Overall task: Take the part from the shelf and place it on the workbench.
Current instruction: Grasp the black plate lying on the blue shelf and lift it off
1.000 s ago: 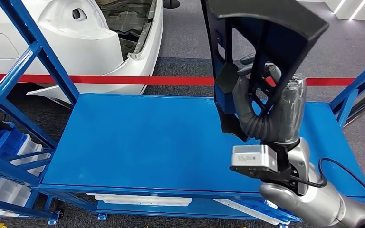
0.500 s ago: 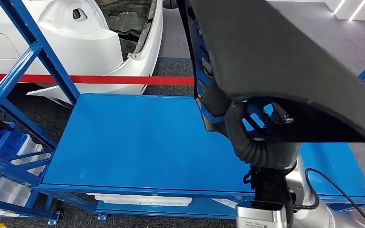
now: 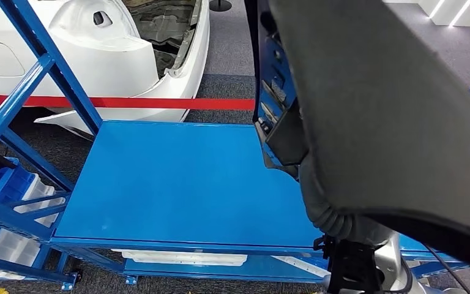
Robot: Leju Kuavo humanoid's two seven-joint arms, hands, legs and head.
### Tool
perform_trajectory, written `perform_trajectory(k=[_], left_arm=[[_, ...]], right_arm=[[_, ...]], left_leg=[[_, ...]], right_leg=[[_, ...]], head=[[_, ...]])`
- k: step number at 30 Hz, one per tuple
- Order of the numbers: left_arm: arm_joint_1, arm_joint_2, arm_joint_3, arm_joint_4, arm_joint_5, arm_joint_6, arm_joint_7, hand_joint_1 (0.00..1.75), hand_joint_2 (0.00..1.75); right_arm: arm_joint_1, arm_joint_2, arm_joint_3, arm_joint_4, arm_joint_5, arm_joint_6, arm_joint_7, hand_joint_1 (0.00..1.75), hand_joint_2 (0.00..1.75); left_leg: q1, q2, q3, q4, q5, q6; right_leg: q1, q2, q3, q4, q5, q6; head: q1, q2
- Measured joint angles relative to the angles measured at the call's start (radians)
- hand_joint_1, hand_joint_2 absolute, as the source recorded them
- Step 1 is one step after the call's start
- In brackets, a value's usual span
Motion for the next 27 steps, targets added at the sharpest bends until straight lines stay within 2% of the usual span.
perform_trajectory(k=[11, 27], left_arm=[[0.001, 0.0, 0.0, 0.0, 0.003, -0.012, 0.0, 0.0, 1.75], [0.001, 0.0, 0.0, 0.0, 0.022, 0.065, 0.005, 0.0, 1.75]], right_arm=[[-0.001, -0.005, -0.002, -0.015, 0.059, 0.0, 0.084, 1.75, 1.75], [0.003, -0.006, -0.002, -0.021, 0.045, 0.0, 0.096, 1.75, 1.75]], left_leg=[[0.0, 0.0, 0.0, 0.0, 0.0, 0.0], [0.0, 0.0, 0.0, 0.0, 0.0, 0.0]], right_leg=[[0.0, 0.0, 0.0, 0.0, 0.0, 0.0], [0.0, 0.0, 0.0, 0.0, 0.0, 0.0]], head=[[0.0, 0.0], [0.0, 0.0]])
